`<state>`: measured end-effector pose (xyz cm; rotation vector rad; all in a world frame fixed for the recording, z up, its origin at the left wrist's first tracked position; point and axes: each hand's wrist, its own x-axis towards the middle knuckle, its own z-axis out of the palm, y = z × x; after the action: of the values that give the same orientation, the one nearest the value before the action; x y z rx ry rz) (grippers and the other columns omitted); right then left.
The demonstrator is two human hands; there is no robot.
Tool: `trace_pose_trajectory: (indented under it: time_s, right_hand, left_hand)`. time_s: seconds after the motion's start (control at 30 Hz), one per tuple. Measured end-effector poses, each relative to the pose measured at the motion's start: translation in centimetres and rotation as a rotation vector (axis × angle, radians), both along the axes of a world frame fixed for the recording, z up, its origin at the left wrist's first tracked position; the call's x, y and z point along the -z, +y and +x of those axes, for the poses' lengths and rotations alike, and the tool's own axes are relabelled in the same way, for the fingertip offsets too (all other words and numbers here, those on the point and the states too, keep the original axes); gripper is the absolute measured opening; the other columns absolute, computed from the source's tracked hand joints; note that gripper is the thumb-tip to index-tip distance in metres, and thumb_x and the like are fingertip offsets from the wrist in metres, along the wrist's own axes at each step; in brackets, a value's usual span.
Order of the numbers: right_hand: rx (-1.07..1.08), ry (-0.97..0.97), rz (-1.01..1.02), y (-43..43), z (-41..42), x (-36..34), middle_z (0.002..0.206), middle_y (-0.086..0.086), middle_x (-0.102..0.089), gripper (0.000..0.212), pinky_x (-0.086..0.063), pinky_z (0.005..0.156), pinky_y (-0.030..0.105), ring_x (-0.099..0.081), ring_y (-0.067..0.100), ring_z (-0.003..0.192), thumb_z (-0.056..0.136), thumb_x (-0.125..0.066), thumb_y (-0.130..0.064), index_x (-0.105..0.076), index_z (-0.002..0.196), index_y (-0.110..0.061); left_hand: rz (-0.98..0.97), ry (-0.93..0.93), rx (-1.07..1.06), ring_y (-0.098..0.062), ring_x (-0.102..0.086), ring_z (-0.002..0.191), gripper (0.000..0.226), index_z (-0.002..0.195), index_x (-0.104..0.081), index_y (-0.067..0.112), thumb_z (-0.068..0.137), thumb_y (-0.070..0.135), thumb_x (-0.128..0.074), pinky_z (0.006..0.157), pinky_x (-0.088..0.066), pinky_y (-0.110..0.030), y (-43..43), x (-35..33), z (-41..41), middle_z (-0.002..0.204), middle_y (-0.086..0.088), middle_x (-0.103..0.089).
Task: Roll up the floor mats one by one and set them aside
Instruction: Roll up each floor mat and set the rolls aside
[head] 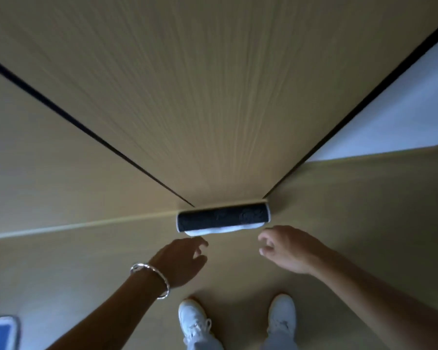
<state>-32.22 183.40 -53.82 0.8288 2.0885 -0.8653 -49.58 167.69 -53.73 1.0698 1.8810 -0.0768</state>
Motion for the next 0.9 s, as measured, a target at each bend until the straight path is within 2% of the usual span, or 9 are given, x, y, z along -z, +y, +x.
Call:
trace_pose_trajectory:
  time_s: [0.1, 0.2, 0.3, 0.37, 0.43, 0.47, 0.6, 0.77, 0.9]
  right_hand:
    - [0.082, 0.08, -0.015, 0.4, 0.8, -14.4, 0.127, -0.001, -0.059, 0.04, -0.042, 0.088, 0.026, -0.057, 0.017, 0.111, 0.095, -0.049, -0.037, -0.052, 0.13, -0.02]
    - [0.183, 0.238, -0.006, 0.6, 2.5, -26.3, 0.126, -0.003, -0.06, 0.041, -0.044, 0.089, 0.027, -0.058, 0.014, 0.111, 0.094, -0.049, -0.038, -0.053, 0.132, -0.022]
    - [0.262, 0.415, 0.017, 0.0, 5.1, -34.7, 0.124, -0.006, -0.06, 0.04, -0.045, 0.088, 0.026, -0.057, 0.008, 0.107, 0.093, -0.052, -0.043, -0.053, 0.13, -0.027]
    - [0.242, 0.493, 0.031, -0.5, 6.8, -38.7, 0.123, -0.008, -0.059, 0.039, -0.045, 0.088, 0.025, -0.055, 0.005, 0.106, 0.094, -0.053, -0.044, -0.054, 0.13, -0.029]
    - [0.192, 0.54, 0.03, -0.8, 8.1, -41.8, 0.124, -0.009, -0.057, 0.041, -0.045, 0.094, 0.027, -0.054, 0.004, 0.108, 0.093, -0.053, -0.046, -0.052, 0.131, -0.03]
    - [0.155, 0.554, 0.026, -0.9, 8.6, -43.2, 0.125, -0.011, -0.056, 0.043, -0.045, 0.096, 0.028, -0.053, 0.003, 0.109, 0.093, -0.053, -0.047, -0.05, 0.132, -0.031]
    - [0.045, 0.618, 0.013, -1.5, 9.4, -47.9, 0.123, -0.014, -0.053, 0.044, -0.043, 0.095, 0.025, -0.052, 0.001, 0.111, 0.093, -0.052, -0.048, -0.048, 0.134, -0.033]
    - [-0.087, 0.683, -0.04, -3.7, 7.9, -50.3, 0.122, -0.014, -0.054, 0.042, -0.043, 0.092, 0.023, -0.053, 0.001, 0.109, 0.093, -0.052, -0.047, -0.05, 0.133, -0.034]
    - [-0.268, 0.637, -0.094, -6.8, 5.4, -49.5, 0.124, -0.013, -0.055, 0.043, -0.044, 0.097, 0.027, -0.053, 0.002, 0.111, 0.092, -0.052, -0.049, -0.05, 0.132, -0.035]
  left_hand:
    - [0.127, -0.028, -0.08, -0.017, -0.059, 0.104, 0.03, 0.124, -0.055, 0.021, 0.095, 0.025, -0.049, 0.083, -0.037, -0.018, 1.9, -14.1, 1.1, 0.114, 0.001, -0.064]
    - [0.245, -0.048, -0.174, -0.016, -0.06, 0.101, 0.025, 0.117, -0.058, 0.026, 0.093, 0.026, -0.051, 0.082, -0.04, -0.019, 2.6, -25.8, 2.5, 0.107, 0.003, -0.064]
    - [0.407, -0.026, -0.241, -0.015, -0.063, 0.089, 0.018, 0.11, -0.059, 0.03, 0.093, 0.027, -0.053, 0.069, -0.043, -0.01, 1.6, -34.6, 3.9, 0.097, 0.008, -0.063]
    - [0.515, -0.006, -0.286, -0.016, -0.065, 0.087, 0.013, 0.101, -0.059, 0.036, 0.092, 0.028, -0.055, 0.075, -0.049, -0.018, 0.2, -38.6, 5.0, 0.092, 0.011, -0.065]
    - [0.565, 0.021, -0.28, -0.009, -0.065, 0.088, 0.016, 0.093, -0.055, 0.048, 0.09, 0.033, -0.056, 0.086, -0.051, -0.031, -1.4, -41.3, 6.2, 0.092, 0.014, -0.066]
    - [0.562, 0.036, -0.266, -0.004, -0.063, 0.088, 0.017, 0.092, -0.054, 0.05, 0.091, 0.033, -0.055, 0.088, -0.05, -0.031, -2.2, -42.2, 6.9, 0.093, 0.016, -0.065]
    - [0.595, 0.144, -0.24, 0.005, -0.058, 0.091, 0.018, 0.102, -0.057, 0.047, 0.095, 0.032, -0.05, 0.081, -0.046, -0.016, -5.0, -45.4, 9.2, 0.1, 0.021, -0.063]
    - [0.738, 0.204, -0.449, 0.003, -0.061, 0.088, 0.019, 0.097, -0.06, 0.042, 0.092, 0.024, -0.056, 0.077, -0.044, -0.009, -8.1, -47.4, 11.4, 0.095, 0.017, -0.068]
    - [0.688, 0.271, -0.515, 0.01, -0.058, 0.086, 0.017, 0.097, -0.062, 0.042, 0.091, 0.027, -0.057, 0.072, -0.044, -0.006, -12.4, -46.7, 12.7, 0.091, 0.02, -0.067]
